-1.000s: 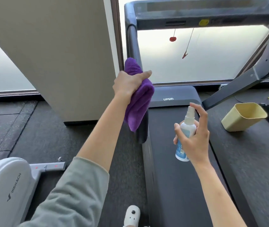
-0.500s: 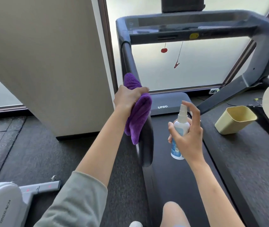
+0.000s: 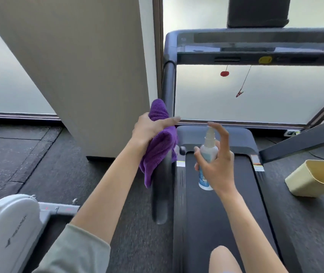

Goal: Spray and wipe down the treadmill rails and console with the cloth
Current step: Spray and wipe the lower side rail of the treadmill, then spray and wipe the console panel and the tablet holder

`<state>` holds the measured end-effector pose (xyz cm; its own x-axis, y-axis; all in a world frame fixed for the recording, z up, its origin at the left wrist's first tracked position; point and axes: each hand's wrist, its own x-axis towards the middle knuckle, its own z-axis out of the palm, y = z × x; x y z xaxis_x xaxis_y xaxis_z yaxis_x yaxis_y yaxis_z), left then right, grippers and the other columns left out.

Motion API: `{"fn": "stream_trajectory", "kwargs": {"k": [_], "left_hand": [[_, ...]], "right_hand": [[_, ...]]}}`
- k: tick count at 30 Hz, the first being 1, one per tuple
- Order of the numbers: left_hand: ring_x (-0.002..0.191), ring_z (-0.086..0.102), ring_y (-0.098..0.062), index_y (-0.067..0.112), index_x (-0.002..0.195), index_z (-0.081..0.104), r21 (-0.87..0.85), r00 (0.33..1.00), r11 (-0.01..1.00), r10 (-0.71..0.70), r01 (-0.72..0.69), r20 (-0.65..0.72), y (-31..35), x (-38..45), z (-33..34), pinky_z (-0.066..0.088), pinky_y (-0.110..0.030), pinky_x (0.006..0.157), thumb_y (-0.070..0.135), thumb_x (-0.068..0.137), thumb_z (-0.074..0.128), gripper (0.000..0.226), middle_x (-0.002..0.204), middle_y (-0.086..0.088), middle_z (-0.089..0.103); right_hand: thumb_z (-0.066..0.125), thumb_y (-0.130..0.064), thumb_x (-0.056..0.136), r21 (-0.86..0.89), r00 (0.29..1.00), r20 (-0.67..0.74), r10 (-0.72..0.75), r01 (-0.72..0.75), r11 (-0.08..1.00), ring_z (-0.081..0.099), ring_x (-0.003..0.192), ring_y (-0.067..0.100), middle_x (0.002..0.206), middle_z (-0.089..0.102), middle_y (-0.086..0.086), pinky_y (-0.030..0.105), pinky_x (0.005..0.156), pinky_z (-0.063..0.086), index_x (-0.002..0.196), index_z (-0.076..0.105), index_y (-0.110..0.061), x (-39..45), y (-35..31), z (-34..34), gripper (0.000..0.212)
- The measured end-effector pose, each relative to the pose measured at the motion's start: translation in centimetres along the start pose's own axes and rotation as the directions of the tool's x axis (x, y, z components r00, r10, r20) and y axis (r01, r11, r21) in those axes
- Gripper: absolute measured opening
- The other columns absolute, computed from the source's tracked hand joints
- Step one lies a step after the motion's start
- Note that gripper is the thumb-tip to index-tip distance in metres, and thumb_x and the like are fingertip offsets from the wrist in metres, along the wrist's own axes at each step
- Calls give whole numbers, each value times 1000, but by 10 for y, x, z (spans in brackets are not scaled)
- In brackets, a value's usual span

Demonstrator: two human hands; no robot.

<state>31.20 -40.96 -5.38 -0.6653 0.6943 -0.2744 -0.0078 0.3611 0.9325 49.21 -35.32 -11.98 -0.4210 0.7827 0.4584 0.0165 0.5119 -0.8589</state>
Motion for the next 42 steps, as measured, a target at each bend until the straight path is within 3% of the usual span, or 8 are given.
{"fn": "stream_trajectory", "kwargs": {"k": [5,10,14,19,24,27,30,42], "left_hand": [[68,65,-11,20,89,60,42,998,998,-52,53,-39,8,-10,0,52,-26,71,52,60,86,51,85,3,70],[111,61,-21,19,121,55,229,963,951,-160,210,-217,21,-17,11,44,-38,102,66,57,81,83,120,1,64],[117,57,-23,24,126,52,327,935,902,-181,282,-306,34,-23,19,41,-34,100,72,59,75,86,122,3,63],[121,54,-26,25,134,47,394,919,860,-188,325,-347,34,-18,23,40,-42,105,77,60,69,93,130,1,60],[115,57,-34,26,126,47,523,871,755,-128,396,-475,36,3,33,41,-38,87,87,60,57,90,122,-4,64],[109,60,-35,25,115,50,555,838,698,-119,452,-533,42,25,39,35,-36,77,90,60,52,85,115,-6,66],[104,62,-35,24,118,50,570,825,687,-78,451,-559,49,53,44,30,-35,74,90,61,50,87,109,-6,68],[97,66,-30,21,131,44,606,806,625,-63,491,-588,96,166,63,46,-37,77,90,69,40,93,105,-6,69]], "right_hand": [[65,2,88,29,990,136,33,-37,999,57,51,41,72,59,20,53,49,53,129,39,-37,31,-9,-27,63],[65,1,87,-13,949,313,17,-14,1000,59,53,30,72,60,1,49,55,56,133,39,-36,65,-39,-65,64],[66,0,87,8,924,377,70,-79,997,57,56,38,74,61,14,52,56,55,131,41,-41,96,-51,-87,66],[65,1,87,40,904,426,42,-65,997,57,56,37,77,59,3,53,59,55,129,38,-44,134,-45,-86,67],[64,0,86,25,869,491,52,-74,997,60,58,34,71,58,9,66,82,51,128,36,-50,164,-29,-71,71],[65,1,86,36,840,541,41,-72,997,58,56,34,70,58,10,60,71,55,129,37,-47,188,-17,-61,71],[65,0,87,15,813,580,47,-68,998,59,57,35,68,57,10,62,77,53,129,36,-50,221,-8,-44,71],[64,-3,86,18,785,619,27,-49,999,60,51,33,71,58,10,47,52,56,125,38,-58,345,38,6,72]]}}
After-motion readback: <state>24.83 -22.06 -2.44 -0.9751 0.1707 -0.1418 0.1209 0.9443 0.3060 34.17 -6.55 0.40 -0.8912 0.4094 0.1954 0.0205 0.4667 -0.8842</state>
